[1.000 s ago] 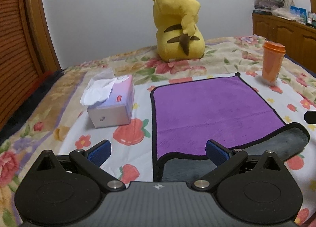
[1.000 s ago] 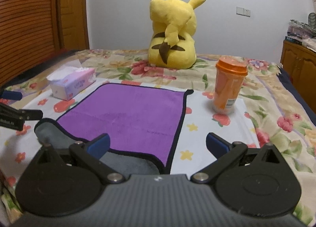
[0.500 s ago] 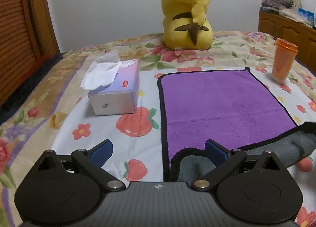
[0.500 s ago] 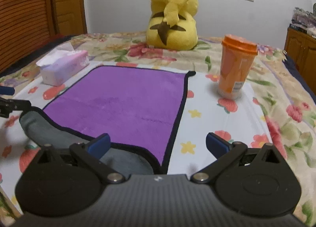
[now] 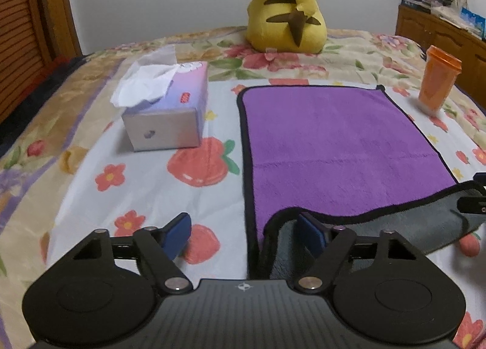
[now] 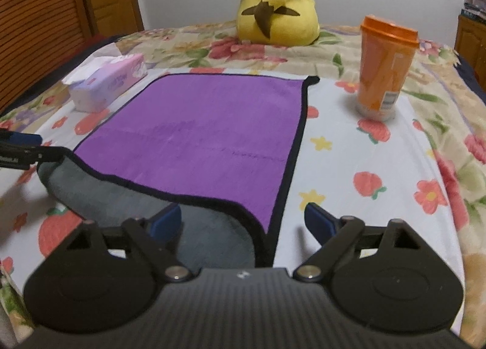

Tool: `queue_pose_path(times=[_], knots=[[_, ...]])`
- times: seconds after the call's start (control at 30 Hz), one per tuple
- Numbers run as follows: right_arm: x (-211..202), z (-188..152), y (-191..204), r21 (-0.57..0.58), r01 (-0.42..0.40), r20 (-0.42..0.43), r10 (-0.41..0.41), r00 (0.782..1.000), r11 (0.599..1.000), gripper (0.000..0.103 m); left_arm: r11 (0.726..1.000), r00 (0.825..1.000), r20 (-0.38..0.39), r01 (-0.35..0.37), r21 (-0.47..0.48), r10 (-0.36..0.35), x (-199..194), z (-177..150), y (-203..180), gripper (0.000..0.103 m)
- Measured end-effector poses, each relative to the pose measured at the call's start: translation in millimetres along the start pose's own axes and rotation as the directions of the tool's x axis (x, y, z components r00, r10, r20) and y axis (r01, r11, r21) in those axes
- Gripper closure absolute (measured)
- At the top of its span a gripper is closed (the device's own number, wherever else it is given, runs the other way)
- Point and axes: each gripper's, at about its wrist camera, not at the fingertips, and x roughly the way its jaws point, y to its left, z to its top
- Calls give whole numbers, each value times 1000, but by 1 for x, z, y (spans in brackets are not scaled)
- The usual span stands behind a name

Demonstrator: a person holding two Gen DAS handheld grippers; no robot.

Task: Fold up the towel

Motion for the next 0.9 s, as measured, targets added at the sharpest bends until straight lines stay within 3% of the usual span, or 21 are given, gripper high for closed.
queue_pose_path(times=[0.57, 0.8, 0.9], knots=[[3, 3, 3, 8, -86, -77, 87, 993, 996, 43, 996, 996, -55, 79, 49, -77, 4, -3, -19, 65], [2, 3, 3, -18, -88, -84, 86, 993, 996, 71, 992, 993, -45, 109, 65, -106, -1, -2, -26, 90], [2, 4, 2, -23, -89, -81, 87, 993, 996, 80, 992, 994, -40, 107, 74, -104, -2, -1, -27, 91]])
